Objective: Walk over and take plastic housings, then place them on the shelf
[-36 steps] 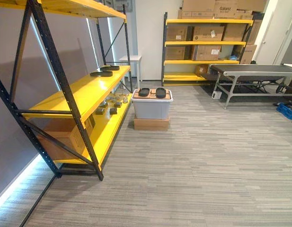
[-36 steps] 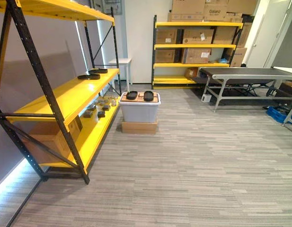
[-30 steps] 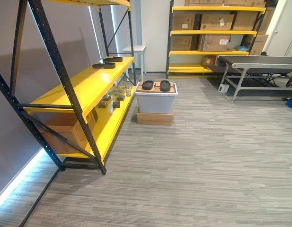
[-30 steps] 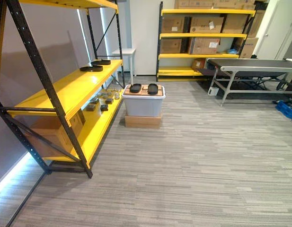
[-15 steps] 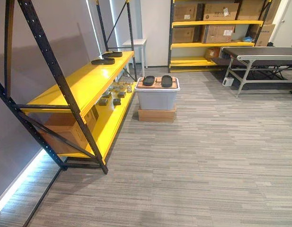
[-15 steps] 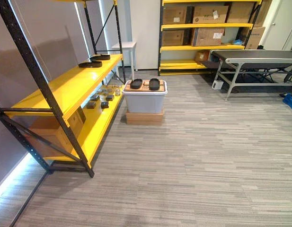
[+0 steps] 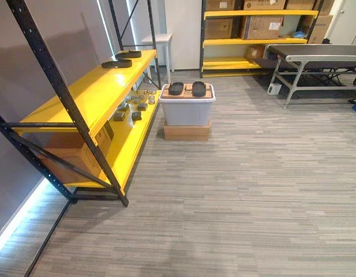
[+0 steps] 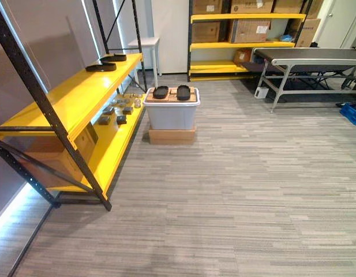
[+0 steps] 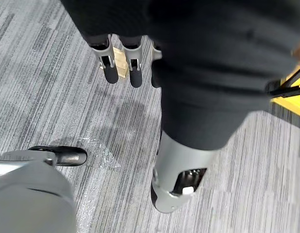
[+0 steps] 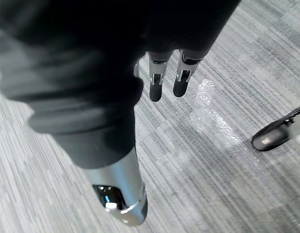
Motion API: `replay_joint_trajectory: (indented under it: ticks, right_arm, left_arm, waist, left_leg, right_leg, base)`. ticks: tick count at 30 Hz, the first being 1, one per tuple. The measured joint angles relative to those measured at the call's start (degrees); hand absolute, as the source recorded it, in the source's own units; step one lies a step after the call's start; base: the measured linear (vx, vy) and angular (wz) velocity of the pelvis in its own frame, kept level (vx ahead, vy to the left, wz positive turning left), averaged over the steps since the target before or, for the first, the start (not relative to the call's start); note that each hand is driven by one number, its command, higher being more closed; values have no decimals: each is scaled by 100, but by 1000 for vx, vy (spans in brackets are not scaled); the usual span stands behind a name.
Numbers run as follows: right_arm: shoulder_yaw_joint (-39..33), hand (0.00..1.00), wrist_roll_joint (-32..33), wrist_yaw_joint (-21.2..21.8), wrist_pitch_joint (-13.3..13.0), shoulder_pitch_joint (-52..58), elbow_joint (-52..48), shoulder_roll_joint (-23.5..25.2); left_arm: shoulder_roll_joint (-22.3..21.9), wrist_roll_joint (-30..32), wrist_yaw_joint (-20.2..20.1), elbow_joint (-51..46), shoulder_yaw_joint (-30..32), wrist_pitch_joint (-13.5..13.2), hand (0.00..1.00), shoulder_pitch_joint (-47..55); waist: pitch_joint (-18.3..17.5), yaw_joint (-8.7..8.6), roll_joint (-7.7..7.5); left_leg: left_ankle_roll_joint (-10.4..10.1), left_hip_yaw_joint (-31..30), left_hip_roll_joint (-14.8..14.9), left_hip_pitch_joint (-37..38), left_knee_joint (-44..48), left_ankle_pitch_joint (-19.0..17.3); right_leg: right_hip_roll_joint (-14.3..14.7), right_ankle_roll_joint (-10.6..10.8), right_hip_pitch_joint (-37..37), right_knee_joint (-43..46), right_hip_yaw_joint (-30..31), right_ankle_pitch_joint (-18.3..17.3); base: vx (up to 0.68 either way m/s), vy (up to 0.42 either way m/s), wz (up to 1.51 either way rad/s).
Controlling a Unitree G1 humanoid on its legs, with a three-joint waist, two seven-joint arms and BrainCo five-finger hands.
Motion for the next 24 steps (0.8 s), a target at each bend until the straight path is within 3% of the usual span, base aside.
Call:
replay_joint_trajectory:
  ticks: [1, 2, 5, 7, 9, 10, 11, 12, 13, 14, 15, 16, 17, 18, 19, 21, 23, 24]
  right_arm:
    - [112, 0, -103, -4, 5, 21, 3, 53]
    - [189, 0, -140, -2, 5, 51, 3, 103]
    - [350, 0, -145, -7, 5, 63, 3, 196]
    - [388, 0, -145, -9, 4, 93, 4, 264]
    - [381, 0, -146, -18, 0, 263, -6, 257]
    - [367, 0, -157, -18, -2, 364, -11, 250]
    - [316, 0, -161, -18, -1, 401, -7, 276]
    - [88, 0, -174, -17, -3, 436, -9, 327]
    - [-15, 0, -186, -16, -2, 464, -39, 349]
    - [-9, 0, -186, -14, -2, 477, -58, 351]
    - [40, 0, -184, -17, 0, 486, -64, 347]
    - [71, 0, -184, -28, 6, 495, -57, 397]
    - [86, 0, -184, -31, 6, 497, -91, 425]
    - [194, 0, -182, -35, 5, 509, -278, 445]
    - [294, 0, -181, -31, 0, 444, -459, 407]
    - [262, 0, -182, -27, -1, 178, -486, 374]
    - [267, 0, -185, -29, -10, 45, -563, 360]
    - [276, 0, -185, -37, -10, 71, -568, 360]
  left_arm:
    - [67, -21, 7, 5, -98, 10, 0, 4]
    - [117, -36, 7, 8, -186, 19, 0, 4]
    - [176, -48, 16, 17, -184, 27, 0, -161]
    - [241, -27, 17, 29, -182, 13, 0, -565]
    - [252, 57, 10, 29, -181, -14, 0, -776]
    - [220, 66, 4, 22, -179, -47, 0, -774]
    - [209, 68, 2, 15, -176, -79, 0, -785]
    - [134, 72, -1, -8, -99, -103, 0, -784]
    - [7, 71, 7, -37, 200, -106, 0, -746]
    - [-47, 68, 10, -76, 344, -104, 0, -699]
    - [-107, 67, 9, -129, 527, -100, 0, -588]
    - [-95, 67, 27, -140, 617, -75, 0, -488]
    - [-104, 67, 30, -169, 666, -53, 0, -436]
    - [-147, 39, 21, -240, 712, -46, 0, -326]
    - [-192, 30, 7, -248, 713, -47, 0, -246]
    - [-253, 27, 6, -250, 780, -39, 0, -146]
    - [-423, 25, 15, -250, 842, -21, 0, 92]
    - [-479, -3, 36, -247, 828, -17, 0, 185]
  waist:
    - [63, -44, -15]
    - [88, -63, -15]
    - [181, -175, 47]
    - [357, -323, 64]
    - [341, -430, -20]
    - [296, -499, -15]
    - [281, -507, -33]
    - [265, -499, 2]
    - [271, -450, 91]
    - [297, -434, 141]
    - [366, -402, 218]
    - [414, -304, 182]
    - [434, -246, 132]
    - [431, -111, 26]
    - [417, 41, 7]
    - [437, 213, 1]
    - [390, 355, -4]
    - [317, 384, -33]
  left_leg:
    - [65, -30, -11, 103, -30, -27]
    - [102, -50, 18, 169, -58, -64]
    - [92, -176, 233, 307, -82, -191]
    - [-87, -417, 557, 564, -178, -371]
    - [-262, -562, 716, 860, -298, -578]
    - [-294, -654, 805, 992, -234, -675]
    - [-305, -656, 832, 969, -15, -689]
    - [-320, -649, 894, 708, 876, -680]
    - [-689, -645, 1017, 187, 2242, -442]
    - [-908, -689, 1099, -120, 3078, -160]
    - [-1225, -762, 1246, -698, 4686, 90]
    - [-1209, -622, 1361, -1102, 5708, 43]
    - [-1194, -443, 1399, -1308, 5980, 0]
    - [-1072, -27, 1413, -1765, 6044, -168]
    - [-923, 304, 1379, -2243, 5562, -270]
    - [-877, 452, 1254, -2599, 4186, -300]
    - [-813, 376, 1085, -2667, 1793, -95]
    - [-782, 366, 1025, -2719, 1778, 283]
  right_leg:
    - [-85, -30, -465, 799, -81, -101]
    - [-98, -66, -714, 875, -105, -145]
    - [-64, -134, -1083, 170, -389, -90]
    - [-22, -358, -1345, -1247, -688, 433]
    - [-104, -343, -1546, -2039, -657, 962]
    - [-78, -388, -1587, -1725, -658, 1357]
    - [-83, -517, -1627, -1497, -639, 1522]
    - [-55, -716, -1586, -1206, -689, 1538]
    - [91, -906, -1346, -1167, -730, 1248]
    - [182, -959, -1131, -1236, -754, 1130]
    - [423, -1113, -570, -1466, -762, 997]
    - [590, -1219, 111, -1814, -724, 929]
    - [630, -1251, 443, -2007, -653, 907]
    - [649, -1288, 945, -2377, -473, 882]
    - [635, -1303, 1248, -2663, -241, 852]
    - [554, -1204, 1565, -2896, 52, 768]
    - [349, -989, 2015, -3096, 333, 442]
    - [249, -908, 2187, -3103, 417, 222]
  base:
    - [67, 85, 7]
    - [111, 54, 10]
    - [256, -37, 20]
    - [406, -138, 58]
    - [494, -277, 63]
    - [585, -336, 54]
    - [674, -360, 44]
    - [725, -346, 19]
    - [729, -340, 12]
    - [737, -305, -3]
    - [724, -280, -8]
    - [718, -260, -14]
    - [799, -251, -28]
    - [750, -178, -54]
    - [734, -131, -71]
    - [479, 25, -92]
    - [597, 133, -90]
    - [937, 299, -68]
